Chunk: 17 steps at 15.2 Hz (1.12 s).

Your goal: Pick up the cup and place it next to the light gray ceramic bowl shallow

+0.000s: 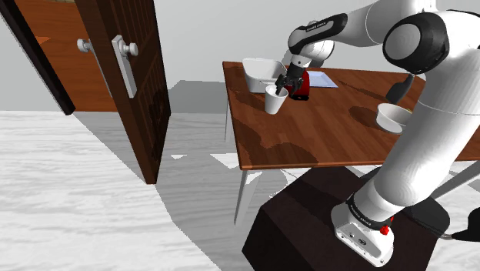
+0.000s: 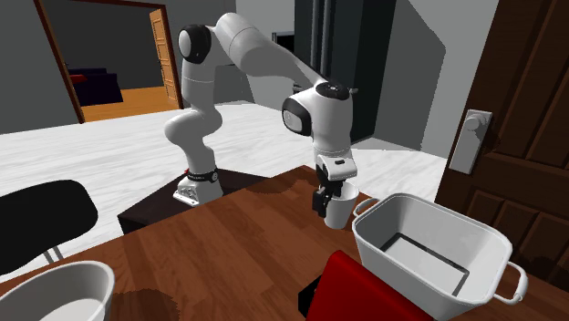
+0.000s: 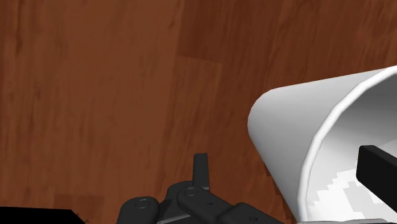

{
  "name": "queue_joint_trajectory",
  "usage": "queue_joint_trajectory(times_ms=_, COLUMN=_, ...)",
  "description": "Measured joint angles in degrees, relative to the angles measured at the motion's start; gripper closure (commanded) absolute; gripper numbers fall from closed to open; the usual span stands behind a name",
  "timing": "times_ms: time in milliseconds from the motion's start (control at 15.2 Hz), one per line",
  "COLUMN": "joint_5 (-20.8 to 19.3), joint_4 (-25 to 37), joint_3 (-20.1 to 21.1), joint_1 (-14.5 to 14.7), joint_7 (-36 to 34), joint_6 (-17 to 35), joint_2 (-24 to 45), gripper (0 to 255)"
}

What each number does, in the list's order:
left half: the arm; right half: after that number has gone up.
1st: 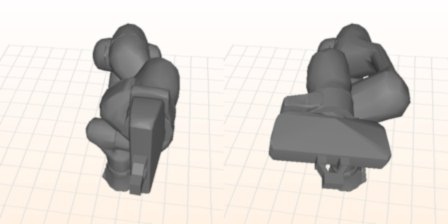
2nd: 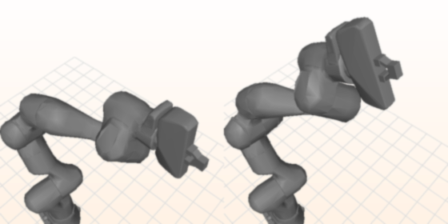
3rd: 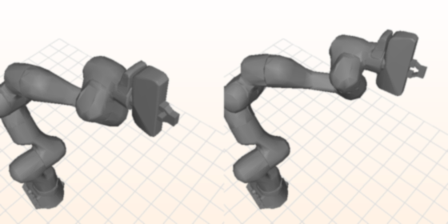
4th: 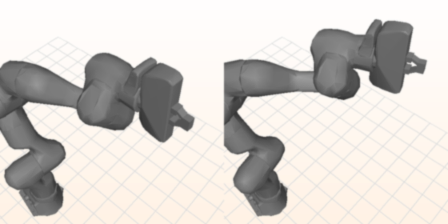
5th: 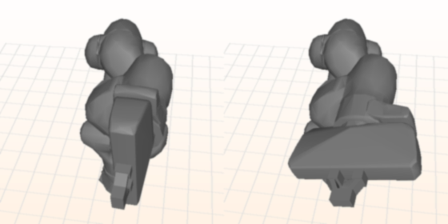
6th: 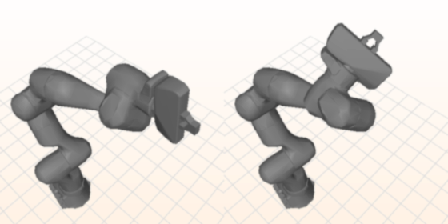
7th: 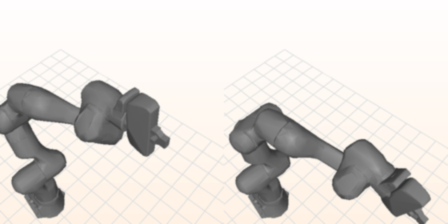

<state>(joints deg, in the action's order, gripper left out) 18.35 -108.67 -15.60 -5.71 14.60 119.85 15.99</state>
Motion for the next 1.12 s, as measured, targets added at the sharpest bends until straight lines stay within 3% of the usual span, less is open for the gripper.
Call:
queue_joint_trajectory(times_ms=264, joint_5=0.04, joint_4=0.00, joint_3=0.02, joint_1=0.02, joint_7=-0.01, joint_6=0.10, joint_2=0.07, gripper=0)
queue_joint_trajectory(times_ms=330, joint_5=0.04, joint_4=0.00, joint_3=0.02, joint_1=0.02, joint_7=-0.01, joint_6=0.10, joint_2=0.07, gripper=255)
queue_joint_trajectory(times_ms=1122, joint_5=-0.25, joint_4=0.27, joint_3=-0.09, joint_1=0.03, joint_7=-0.25, joint_6=-0.69, joint_2=-0.49, gripper=255)
